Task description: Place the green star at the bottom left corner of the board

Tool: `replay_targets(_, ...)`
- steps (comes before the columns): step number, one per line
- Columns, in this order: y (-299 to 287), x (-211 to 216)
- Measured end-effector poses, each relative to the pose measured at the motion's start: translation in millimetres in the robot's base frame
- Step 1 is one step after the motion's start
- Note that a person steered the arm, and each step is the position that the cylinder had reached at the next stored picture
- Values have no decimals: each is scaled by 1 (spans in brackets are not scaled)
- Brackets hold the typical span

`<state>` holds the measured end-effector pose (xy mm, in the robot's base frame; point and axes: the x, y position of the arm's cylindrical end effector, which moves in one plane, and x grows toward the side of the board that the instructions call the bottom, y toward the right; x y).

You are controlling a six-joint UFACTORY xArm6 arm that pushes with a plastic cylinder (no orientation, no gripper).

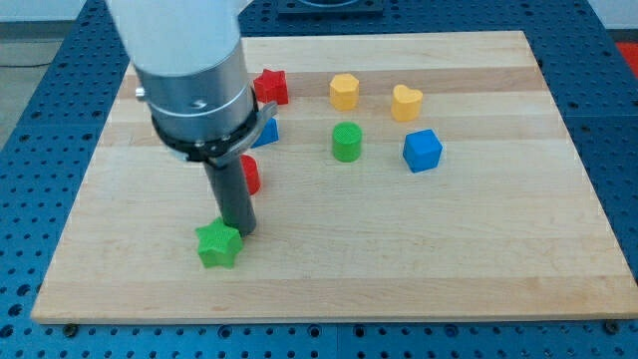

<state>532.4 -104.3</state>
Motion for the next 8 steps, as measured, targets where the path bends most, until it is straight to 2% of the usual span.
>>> replay_targets(3, 4, 47)
replay_targets(7, -109, 52)
replay_targets(8, -120, 52)
